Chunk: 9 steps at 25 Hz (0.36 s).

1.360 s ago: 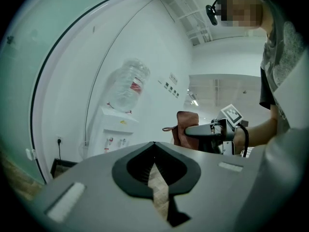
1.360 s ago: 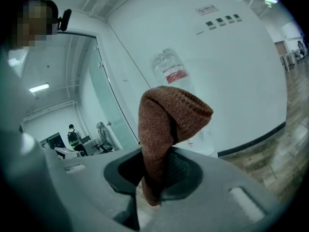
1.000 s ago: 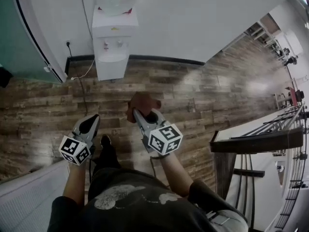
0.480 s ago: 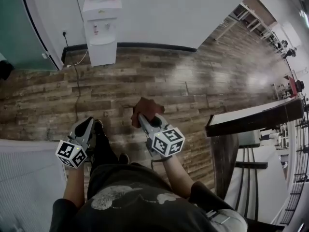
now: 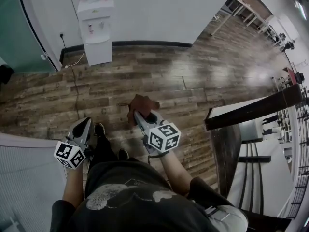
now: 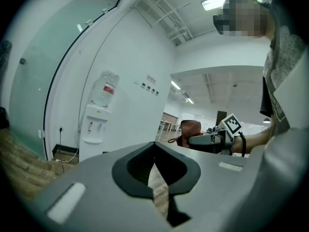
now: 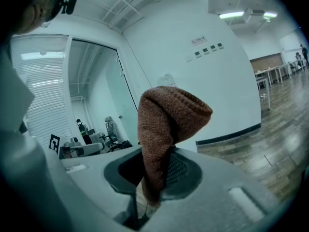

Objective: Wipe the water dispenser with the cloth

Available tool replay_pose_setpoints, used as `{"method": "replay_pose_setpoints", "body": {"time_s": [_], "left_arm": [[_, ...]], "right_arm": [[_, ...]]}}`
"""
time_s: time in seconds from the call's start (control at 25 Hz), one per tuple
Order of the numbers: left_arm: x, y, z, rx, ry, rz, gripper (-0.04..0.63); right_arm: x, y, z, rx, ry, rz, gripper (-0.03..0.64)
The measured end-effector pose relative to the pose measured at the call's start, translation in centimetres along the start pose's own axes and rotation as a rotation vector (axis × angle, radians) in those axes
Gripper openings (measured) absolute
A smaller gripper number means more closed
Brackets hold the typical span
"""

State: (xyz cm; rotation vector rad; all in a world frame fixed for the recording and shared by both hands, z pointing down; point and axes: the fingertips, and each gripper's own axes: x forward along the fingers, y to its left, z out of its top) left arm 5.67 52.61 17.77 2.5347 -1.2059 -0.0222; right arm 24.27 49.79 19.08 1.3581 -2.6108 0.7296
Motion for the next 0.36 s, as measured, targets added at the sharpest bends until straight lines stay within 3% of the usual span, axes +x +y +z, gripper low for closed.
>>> {"method": "replay_pose_setpoints", "body": {"time_s": [0.36], "left_arm": [[0.0, 0.4, 1.3, -0.001, -0.02, -0.016, 0.017]], "right_arm": [[0.5, 0.7, 0.4, -0.013, 0.004, -0.007, 0.058]]}}
